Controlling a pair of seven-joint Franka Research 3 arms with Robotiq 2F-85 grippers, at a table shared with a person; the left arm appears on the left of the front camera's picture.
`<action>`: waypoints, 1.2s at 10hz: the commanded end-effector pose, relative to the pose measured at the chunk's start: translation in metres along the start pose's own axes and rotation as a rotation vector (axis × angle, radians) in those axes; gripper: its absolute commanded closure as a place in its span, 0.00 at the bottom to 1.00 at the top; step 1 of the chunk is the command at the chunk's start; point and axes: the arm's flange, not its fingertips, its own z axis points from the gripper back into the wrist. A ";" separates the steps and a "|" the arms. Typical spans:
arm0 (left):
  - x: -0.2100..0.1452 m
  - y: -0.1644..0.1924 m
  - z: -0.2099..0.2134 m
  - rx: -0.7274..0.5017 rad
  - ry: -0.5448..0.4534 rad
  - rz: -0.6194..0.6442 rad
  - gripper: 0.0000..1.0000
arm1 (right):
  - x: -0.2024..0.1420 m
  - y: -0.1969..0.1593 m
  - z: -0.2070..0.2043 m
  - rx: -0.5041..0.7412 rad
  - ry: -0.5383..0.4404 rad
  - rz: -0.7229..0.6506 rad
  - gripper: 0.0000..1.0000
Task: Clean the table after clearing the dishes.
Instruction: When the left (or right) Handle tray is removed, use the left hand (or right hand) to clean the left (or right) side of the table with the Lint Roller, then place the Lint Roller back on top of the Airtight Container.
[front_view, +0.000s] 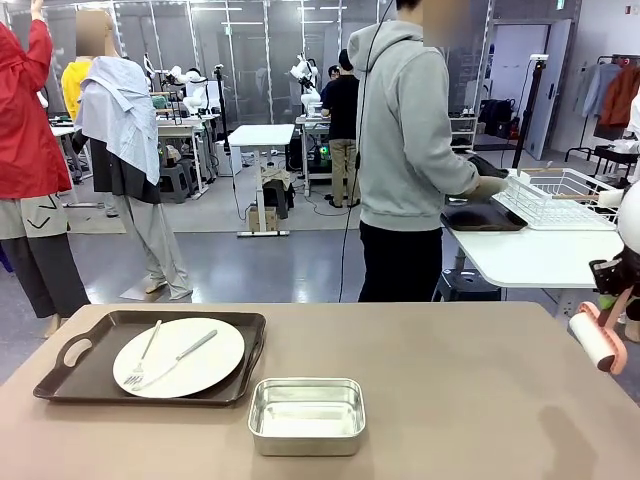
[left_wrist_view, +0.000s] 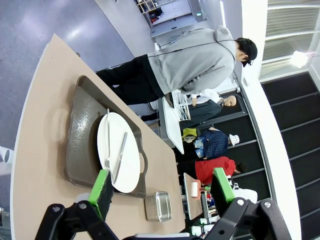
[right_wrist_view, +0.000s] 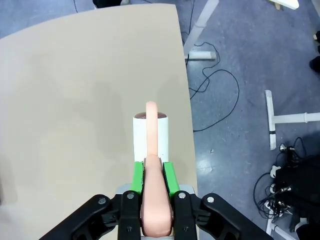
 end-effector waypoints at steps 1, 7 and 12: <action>-0.001 0.000 0.003 -0.016 -0.003 -0.001 0.00 | 0.003 -0.001 0.001 -0.002 -0.023 0.012 0.80; -0.001 0.000 0.003 -0.016 -0.003 -0.001 0.00 | 0.003 -0.001 0.001 -0.002 -0.023 0.012 0.80; -0.001 0.000 0.003 -0.016 -0.003 -0.001 0.00 | 0.015 0.038 0.028 -0.026 -0.189 0.228 0.80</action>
